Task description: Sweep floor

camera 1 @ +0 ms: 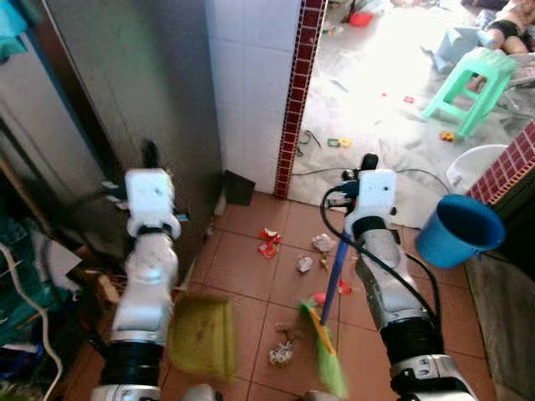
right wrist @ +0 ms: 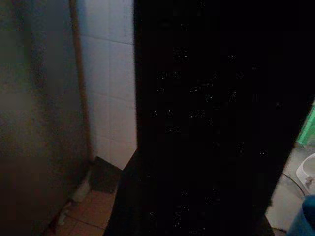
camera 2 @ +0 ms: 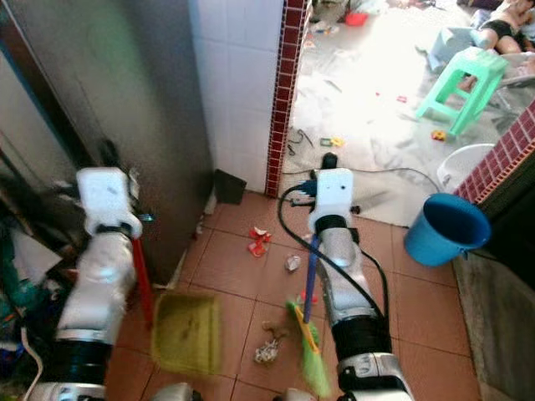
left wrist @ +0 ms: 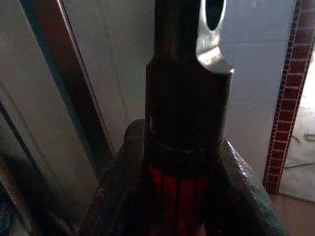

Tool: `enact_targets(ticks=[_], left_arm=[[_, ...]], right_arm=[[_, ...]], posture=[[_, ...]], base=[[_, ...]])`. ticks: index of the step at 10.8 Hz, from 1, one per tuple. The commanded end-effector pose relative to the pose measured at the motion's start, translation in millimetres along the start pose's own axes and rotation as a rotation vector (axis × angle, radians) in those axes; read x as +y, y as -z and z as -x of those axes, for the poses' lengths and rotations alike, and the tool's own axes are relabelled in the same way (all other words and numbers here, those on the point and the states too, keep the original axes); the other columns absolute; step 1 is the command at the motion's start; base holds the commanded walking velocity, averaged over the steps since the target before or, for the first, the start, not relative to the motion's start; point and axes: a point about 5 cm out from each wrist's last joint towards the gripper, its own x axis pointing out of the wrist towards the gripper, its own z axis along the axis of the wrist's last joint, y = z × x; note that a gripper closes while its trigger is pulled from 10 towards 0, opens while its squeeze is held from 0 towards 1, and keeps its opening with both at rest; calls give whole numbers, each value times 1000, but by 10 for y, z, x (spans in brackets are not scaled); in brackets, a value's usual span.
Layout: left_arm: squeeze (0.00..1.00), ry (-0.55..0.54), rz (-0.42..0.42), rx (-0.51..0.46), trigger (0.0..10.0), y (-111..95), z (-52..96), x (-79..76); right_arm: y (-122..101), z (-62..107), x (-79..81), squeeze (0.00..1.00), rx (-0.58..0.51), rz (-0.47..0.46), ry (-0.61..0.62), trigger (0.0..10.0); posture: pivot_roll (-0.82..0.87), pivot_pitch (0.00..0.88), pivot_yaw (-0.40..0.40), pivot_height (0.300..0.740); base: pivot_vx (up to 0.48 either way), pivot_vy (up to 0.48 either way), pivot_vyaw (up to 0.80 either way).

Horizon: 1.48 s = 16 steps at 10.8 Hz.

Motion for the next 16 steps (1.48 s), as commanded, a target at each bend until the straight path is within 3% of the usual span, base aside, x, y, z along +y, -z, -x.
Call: enact_targets(ticks=[1,5,8,10,11,13,16], left_arm=[[0,23,1,-105,10000,-163,-66,-65],[0,11,15,-91,10000,90,-204,-348],[0,48,31,-50,10000,233,-156,-551],[0,57,107,47,10000,380,-129,-580],[0,59,158,94,10000,429,-129,-601],[0,64,156,80,10000,407,-136,-646],[0,57,146,73,10000,384,-151,-680]], right_arm=[[-54,-11,-33,0,-23,10,14,10000],[-96,10,-123,0,-31,35,38,10000],[-171,43,-144,0,-39,51,60,10000],[-181,40,-123,0,-33,47,76,10000],[-143,37,-115,0,-5,18,96,10000],[-150,7,-81,0,17,-9,107,10000],[-114,-45,-1,0,99,-181,113,10000]], posture=[[-34,14,-8,740],[-67,29,-3,740],[-119,66,14,740],[-116,67,27,740],[-115,59,30,740],[-115,57,20,740],[-115,52,14,740]], base=[[0,0,0],[0,0,0],[0,0,0],[0,0,0],[0,0,0],[0,0,0],[0,0,0]])
